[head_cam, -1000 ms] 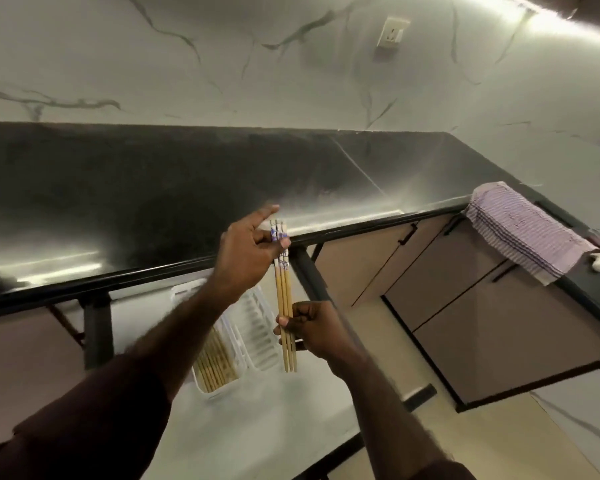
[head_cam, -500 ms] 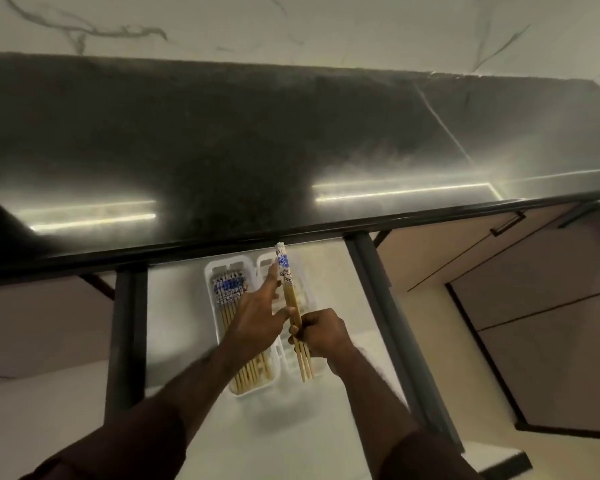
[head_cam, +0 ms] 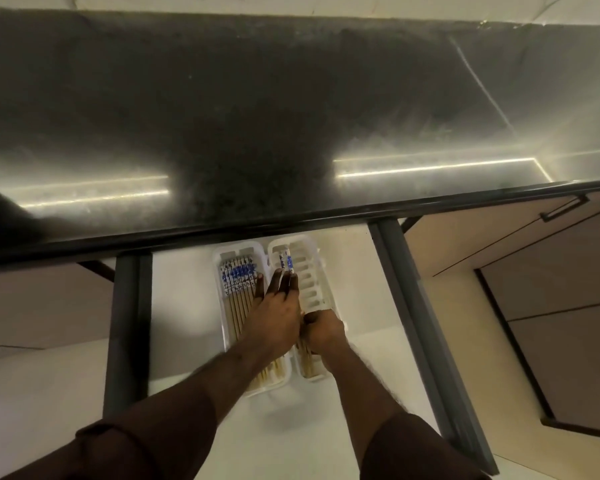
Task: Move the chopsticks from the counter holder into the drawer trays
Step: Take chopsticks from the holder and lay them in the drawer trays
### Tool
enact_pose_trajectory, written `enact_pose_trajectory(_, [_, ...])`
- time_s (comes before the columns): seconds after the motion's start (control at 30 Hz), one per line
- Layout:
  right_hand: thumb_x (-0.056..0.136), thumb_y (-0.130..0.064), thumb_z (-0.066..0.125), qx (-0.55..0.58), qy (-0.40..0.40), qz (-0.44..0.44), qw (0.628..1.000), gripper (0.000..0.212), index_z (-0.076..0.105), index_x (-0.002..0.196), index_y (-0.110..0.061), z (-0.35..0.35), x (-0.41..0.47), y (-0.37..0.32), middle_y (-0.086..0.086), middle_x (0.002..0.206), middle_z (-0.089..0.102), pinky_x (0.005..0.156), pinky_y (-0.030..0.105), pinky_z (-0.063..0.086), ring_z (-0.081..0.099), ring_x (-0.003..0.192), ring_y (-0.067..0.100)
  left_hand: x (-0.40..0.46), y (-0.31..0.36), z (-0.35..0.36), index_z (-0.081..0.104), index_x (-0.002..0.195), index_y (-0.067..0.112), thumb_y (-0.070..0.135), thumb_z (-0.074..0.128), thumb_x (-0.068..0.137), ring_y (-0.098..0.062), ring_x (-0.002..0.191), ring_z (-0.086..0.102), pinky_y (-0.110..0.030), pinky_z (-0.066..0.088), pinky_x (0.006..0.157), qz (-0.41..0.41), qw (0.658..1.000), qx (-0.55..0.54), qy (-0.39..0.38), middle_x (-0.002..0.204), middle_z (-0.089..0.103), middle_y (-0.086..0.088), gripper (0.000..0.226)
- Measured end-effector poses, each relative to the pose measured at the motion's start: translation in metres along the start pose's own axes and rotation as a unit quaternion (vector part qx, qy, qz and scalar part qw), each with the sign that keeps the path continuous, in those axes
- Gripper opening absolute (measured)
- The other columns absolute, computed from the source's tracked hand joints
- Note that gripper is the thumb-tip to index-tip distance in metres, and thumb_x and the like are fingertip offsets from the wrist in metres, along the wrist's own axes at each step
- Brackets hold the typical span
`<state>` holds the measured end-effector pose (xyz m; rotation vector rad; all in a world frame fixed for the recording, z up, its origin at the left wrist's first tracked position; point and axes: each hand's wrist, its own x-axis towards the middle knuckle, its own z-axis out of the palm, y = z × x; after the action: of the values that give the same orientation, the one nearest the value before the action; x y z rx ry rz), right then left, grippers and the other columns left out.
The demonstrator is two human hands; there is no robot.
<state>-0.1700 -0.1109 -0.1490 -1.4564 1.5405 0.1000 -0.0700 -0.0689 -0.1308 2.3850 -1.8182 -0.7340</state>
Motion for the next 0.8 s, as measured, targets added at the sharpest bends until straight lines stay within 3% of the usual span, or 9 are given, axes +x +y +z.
enact_pose_trajectory(0.1, [0.090,-0.015,0.056,-0.028,-0.007,-0.006,1.000,0.021,0.057,0.069,-0.018,0.004,0.005,-0.001,0.008,0.082,0.063,0.073,0.036,0.051,0.059,0.077,0.024,0.005,0.002,0.002,0.012,0.152,0.010,0.033,0.042,0.099,-0.027,0.149,-0.011,-0.047,-0.021,0.109,0.019,0.995,0.096,-0.006,0.162,0.008,-0.010,0.066])
enact_pose_trajectory(0.2, [0.089,-0.013,0.054,-0.063,-0.005,-0.006,0.998,0.022,0.058,0.067,-0.015,0.007,0.007,-0.001,0.010,0.082,0.065,0.066,0.029,0.042,0.056,0.075,0.021,0.010,0.004,0.001,0.033,0.147,0.014,0.039,0.044,0.098,-0.030,0.148,-0.012,-0.049,-0.029,0.103,0.041,0.985,0.161,-0.035,0.161,0.015,-0.010,0.056])
enact_pose_trajectory(0.37, [0.089,-0.016,0.055,-0.050,0.029,-0.004,0.998,0.016,0.068,0.082,-0.009,0.010,0.005,0.002,0.009,0.081,0.067,0.064,0.026,0.038,0.054,0.071,0.019,0.020,0.002,0.001,0.045,0.141,0.015,0.047,0.037,0.098,-0.032,0.149,-0.006,-0.052,-0.031,0.103,0.059,0.972,0.215,-0.077,0.157,0.029,-0.008,0.054])
enact_pose_trajectory(0.5, [0.091,-0.020,0.054,-0.011,0.075,0.013,0.997,0.022,0.071,0.090,-0.007,0.014,0.004,0.006,0.012,0.093,0.073,0.065,0.025,0.037,0.056,0.072,0.022,0.022,0.001,0.001,0.030,0.149,0.013,0.051,0.034,0.098,-0.030,0.150,-0.004,-0.053,-0.029,0.106,0.062,0.970,0.223,-0.071,0.160,0.021,-0.009,0.064])
enact_pose_trajectory(0.63, [0.098,-0.021,0.047,-0.010,0.100,0.016,0.995,0.028,0.070,0.105,-0.008,0.016,-0.002,0.003,0.011,0.103,0.072,0.069,0.025,0.038,0.066,0.093,0.028,0.024,-0.001,0.004,0.023,0.151,0.013,0.052,0.029,0.099,-0.030,0.150,-0.001,-0.051,-0.031,0.103,0.069,0.970,0.226,-0.056,0.161,0.018,-0.011,0.066])
enact_pose_trajectory(0.8, [0.098,-0.021,0.048,-0.089,0.111,-0.026,0.990,0.024,0.067,0.109,-0.011,0.014,-0.009,0.000,0.009,0.108,0.071,0.081,0.032,0.049,0.066,0.100,0.028,0.026,-0.003,0.001,0.038,0.145,0.014,0.050,0.033,0.098,-0.030,0.150,0.002,-0.052,-0.030,0.104,0.082,0.964,0.247,-0.060,0.157,0.029,-0.010,0.059])
